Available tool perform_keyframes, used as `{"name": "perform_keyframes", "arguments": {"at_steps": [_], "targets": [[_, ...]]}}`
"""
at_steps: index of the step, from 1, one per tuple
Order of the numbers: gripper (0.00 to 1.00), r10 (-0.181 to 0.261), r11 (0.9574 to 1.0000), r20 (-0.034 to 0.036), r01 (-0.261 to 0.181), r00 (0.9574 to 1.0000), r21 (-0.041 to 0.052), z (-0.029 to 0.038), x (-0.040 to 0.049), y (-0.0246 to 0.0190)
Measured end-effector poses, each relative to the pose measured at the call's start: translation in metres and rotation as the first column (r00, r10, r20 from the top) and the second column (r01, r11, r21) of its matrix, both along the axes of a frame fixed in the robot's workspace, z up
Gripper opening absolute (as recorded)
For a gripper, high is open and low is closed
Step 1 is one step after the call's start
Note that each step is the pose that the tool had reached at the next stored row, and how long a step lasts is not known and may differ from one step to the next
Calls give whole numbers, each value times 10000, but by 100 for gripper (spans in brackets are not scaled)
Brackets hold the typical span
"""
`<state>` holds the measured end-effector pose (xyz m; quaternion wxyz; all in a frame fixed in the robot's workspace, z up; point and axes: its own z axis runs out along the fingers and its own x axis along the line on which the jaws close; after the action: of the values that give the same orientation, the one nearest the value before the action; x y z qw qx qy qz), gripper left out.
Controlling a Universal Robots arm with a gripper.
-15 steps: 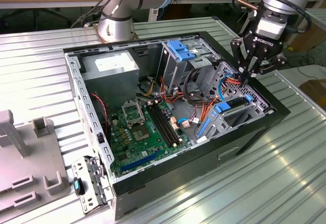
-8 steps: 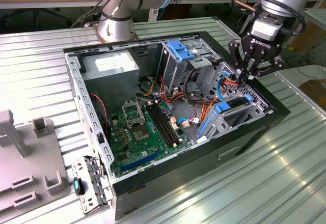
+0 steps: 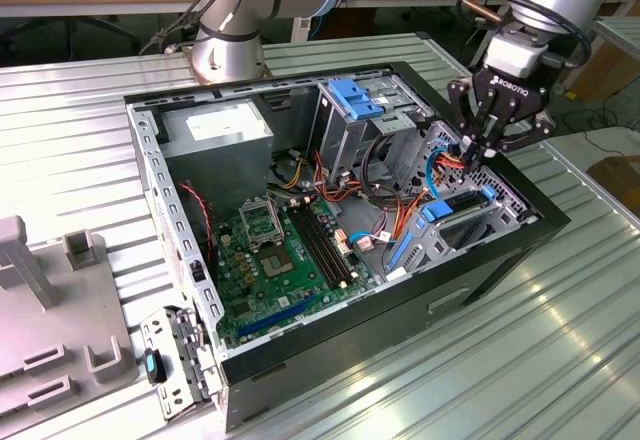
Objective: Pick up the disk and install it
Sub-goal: 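Insert the first disk wire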
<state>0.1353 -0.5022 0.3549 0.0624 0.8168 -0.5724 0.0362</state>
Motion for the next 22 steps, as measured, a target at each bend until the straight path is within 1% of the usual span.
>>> {"name": "perform_keyframes", "arguments": {"at_steps": [1, 2, 3, 6, 7, 9, 14, 15, 18, 19, 20, 21, 22], "targets": [[16, -112, 9999, 0, 112, 9999, -2, -1, 2, 0], [16, -319, 9995, 0, 319, 9995, -3, -2, 1, 0], [16, -532, 9986, 0, 532, 9986, -4, -4, 2, 0], [16, -983, 9952, 0, 983, 9952, -3, -7, 2, 0], [16, -1193, 9929, 0, 1193, 9929, -4, -8, 2, 0], [16, -1761, 9844, 0, 1761, 9844, -3, -14, 2, 0], [16, -2450, 9695, 1, 2450, 9695, -5, -20, 2, -2], [16, -2489, 9685, 2, 2489, 9685, -3, -21, 3, -10], [16, -2537, 9673, 11, 2537, 9673, 0, -25, 7, -98], [16, -2551, 9669, 16, 2551, 9669, 3, -25, 9, -116], [16, -2573, 9663, 29, 2573, 9663, 17, -26, 12, -144], [16, -2581, 9661, 51, 2581, 9661, 44, -25, 14, -158], [16, -2584, 9660, 199, 2582, 9658, 119, -27, 14, -163]]}}
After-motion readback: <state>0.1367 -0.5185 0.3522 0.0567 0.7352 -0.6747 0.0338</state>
